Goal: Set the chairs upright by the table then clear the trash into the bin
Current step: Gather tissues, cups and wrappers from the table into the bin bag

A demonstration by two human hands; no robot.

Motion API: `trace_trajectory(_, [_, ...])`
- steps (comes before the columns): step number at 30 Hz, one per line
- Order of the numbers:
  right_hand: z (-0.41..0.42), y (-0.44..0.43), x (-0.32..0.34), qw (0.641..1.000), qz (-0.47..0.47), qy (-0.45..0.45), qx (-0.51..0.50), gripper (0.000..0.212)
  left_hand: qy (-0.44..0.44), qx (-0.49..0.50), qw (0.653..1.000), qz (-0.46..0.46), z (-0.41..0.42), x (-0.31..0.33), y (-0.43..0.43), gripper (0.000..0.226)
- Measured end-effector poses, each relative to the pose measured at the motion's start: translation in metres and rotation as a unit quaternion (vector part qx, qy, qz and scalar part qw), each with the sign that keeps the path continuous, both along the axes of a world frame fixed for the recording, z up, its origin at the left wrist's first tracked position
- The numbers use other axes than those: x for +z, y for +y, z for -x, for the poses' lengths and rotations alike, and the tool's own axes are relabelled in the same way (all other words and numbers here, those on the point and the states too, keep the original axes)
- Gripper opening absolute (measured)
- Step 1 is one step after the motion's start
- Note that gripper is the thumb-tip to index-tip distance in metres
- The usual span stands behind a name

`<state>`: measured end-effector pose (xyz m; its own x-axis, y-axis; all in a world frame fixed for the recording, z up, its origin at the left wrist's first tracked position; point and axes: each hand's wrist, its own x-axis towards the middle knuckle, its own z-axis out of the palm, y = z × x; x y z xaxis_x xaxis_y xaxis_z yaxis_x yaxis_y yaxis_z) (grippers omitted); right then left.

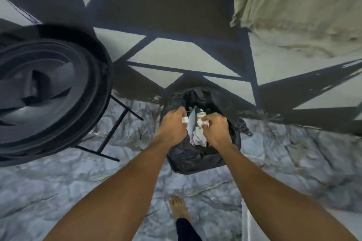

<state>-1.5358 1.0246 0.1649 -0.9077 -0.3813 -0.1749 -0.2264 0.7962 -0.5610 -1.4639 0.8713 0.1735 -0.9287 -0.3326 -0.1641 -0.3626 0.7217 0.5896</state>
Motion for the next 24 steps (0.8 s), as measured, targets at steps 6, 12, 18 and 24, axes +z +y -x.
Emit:
trace_trajectory(6, [0.041, 0.024, -0.02, 1.0, -0.016, -0.008, -0.023, 0.028, 0.004, -0.009, 1.0, -0.029, 0.051, -0.018, 0.031, 0.02])
trace_trajectory(12, [0.057, 0.03, -0.027, 0.999, -0.017, -0.025, -0.031, 0.044, 0.003, -0.02, 0.999, -0.04, 0.069, -0.03, 0.04, 0.026])
trace_trajectory(18, [0.051, 0.02, -0.025, 0.999, -0.031, -0.036, -0.012, 0.042, -0.001, 0.001, 0.999, -0.044, 0.051, -0.022, 0.029, 0.037])
trace_trajectory(24, [0.018, -0.039, -0.005, 0.994, -0.039, -0.048, 0.092, 0.039, 0.013, 0.057, 0.998, -0.027, -0.005, 0.003, -0.021, 0.029])
